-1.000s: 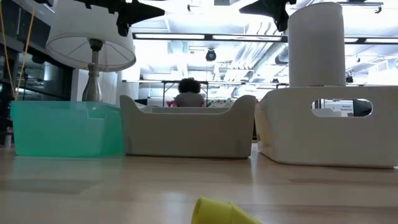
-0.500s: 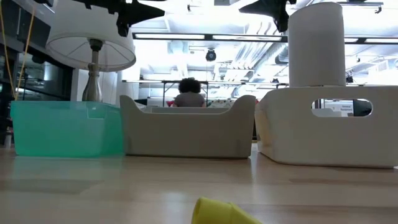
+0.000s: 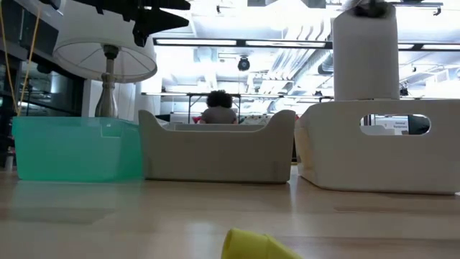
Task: Sort crayons
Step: Put the gray crayon into the yellow bin
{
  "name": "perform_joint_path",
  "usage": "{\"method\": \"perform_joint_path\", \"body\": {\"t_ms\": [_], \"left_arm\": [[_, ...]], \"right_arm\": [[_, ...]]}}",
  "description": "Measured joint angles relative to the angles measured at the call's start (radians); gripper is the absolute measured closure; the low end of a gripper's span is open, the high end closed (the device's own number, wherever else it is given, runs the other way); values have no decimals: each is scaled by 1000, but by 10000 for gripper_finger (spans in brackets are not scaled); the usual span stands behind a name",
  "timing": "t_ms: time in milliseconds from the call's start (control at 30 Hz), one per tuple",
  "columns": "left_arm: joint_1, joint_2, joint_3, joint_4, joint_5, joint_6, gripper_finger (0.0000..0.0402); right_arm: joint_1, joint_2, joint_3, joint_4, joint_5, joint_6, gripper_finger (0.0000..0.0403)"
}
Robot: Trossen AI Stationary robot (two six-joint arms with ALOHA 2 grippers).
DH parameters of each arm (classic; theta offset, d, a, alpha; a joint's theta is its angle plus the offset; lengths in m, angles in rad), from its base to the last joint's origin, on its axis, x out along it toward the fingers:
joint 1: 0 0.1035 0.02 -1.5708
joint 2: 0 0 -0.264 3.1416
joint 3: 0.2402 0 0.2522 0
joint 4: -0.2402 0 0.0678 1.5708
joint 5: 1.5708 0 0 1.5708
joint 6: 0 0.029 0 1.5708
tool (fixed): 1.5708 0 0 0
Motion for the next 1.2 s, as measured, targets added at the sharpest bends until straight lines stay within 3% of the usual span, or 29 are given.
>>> {"method": "perform_joint_path", "body": {"t_ms": [167,267,367,533,767,1200], "left_arm": [[1,0,0,-4,0,0,241],[1,0,0,-8,0,0,241],[2,0,0,-12,0,0,241],[2,0,0,-14,0,0,241],[2,0,0,-14,0,0,241],[2,0,0,-15,0,0,241]], "right_arm": [[160,80,-1,-322,-38,381,233],[243,147,-12,-418,-175,582,233],[314,218,-47,-424,-338,767,233],[400,314,-132,-281,-477,949,233],[446,381,-229,-99,-611,1040,233],[479,523,-229,-105,-631,848,233]]}}
